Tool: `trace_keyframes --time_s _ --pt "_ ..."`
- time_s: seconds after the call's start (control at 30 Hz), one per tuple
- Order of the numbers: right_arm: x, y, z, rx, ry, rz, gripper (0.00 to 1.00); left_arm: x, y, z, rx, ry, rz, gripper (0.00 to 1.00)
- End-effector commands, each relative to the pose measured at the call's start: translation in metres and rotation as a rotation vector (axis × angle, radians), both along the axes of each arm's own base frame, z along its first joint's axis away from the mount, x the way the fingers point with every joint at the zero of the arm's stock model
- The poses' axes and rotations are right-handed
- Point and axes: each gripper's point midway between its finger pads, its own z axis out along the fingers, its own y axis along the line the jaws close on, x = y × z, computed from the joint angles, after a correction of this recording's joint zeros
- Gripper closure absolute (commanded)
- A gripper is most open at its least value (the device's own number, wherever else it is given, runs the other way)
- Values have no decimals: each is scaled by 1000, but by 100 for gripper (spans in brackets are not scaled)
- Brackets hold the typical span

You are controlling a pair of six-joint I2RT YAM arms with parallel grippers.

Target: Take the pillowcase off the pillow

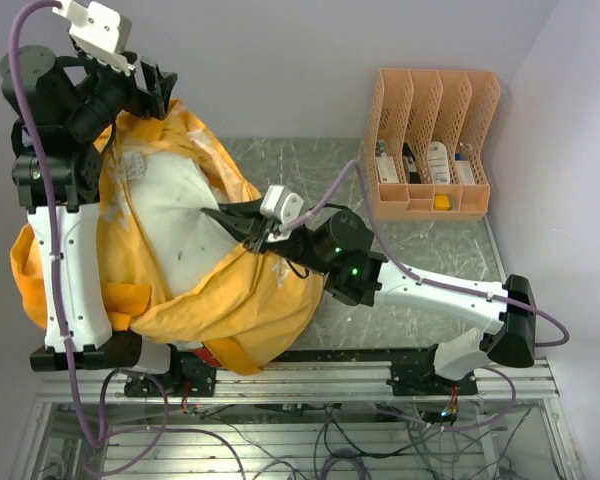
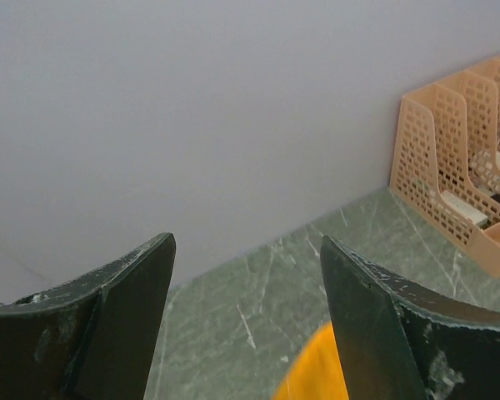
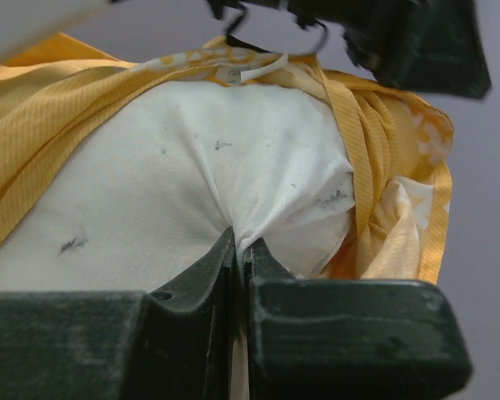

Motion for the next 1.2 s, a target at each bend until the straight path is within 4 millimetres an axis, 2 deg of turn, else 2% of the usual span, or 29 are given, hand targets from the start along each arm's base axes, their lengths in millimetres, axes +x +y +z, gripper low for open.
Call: trace_keyframes --time_s 0.0,0.17,0.27,0.37,0.43,0.47,0.53,0.6,0.73,0.77,0.83,0.93,1.03,1.17 --pt "-21 4 16 14 -88 13 100 11 6 -24 31 74 13 20" --pt "-18 -2 7 14 -79 -30 100 7 -2 -64 121 212 -59 30" --pt "-12 -5 -2 -9 -74 -65 100 -2 -3 -62 143 219 -76 34" --pt "-10 -13 -8 -25 -75 -92 100 -10 1 -37 142 132 -45 35" --pt "-10 -23 -8 -23 -80 -112 100 -12 13 -12 130 25 41 39" --pt "-11 -28 -8 -23 -80 -118 100 -8 22 -7 122 -8 95 38" --pt "-11 -35 -10 -30 -76 -128 100 -10 35 13 101 -90 177 27" --pt "-11 -37 -12 -35 -70 -131 100 -26 26 34 129 -147 121 22" --pt "-9 -33 -13 -52 -69 -131 100 -77 -18 60 188 -243 -128 17" --pt "-9 -31 -12 -53 -70 -127 100 -95 -33 59 240 -277 -221 17" --pt "-9 -27 -10 -52 -75 -121 100 -121 -46 54 310 -327 -307 17" --pt "-9 -20 -7 -57 -72 -113 100 -142 -53 42 372 -344 -354 19" --pt "-8 -13 -7 -66 -73 -106 100 -142 -51 17 453 -273 -369 18" --pt "-8 -10 -7 -72 -73 -99 100 -127 -30 -29 663 -136 -331 19"
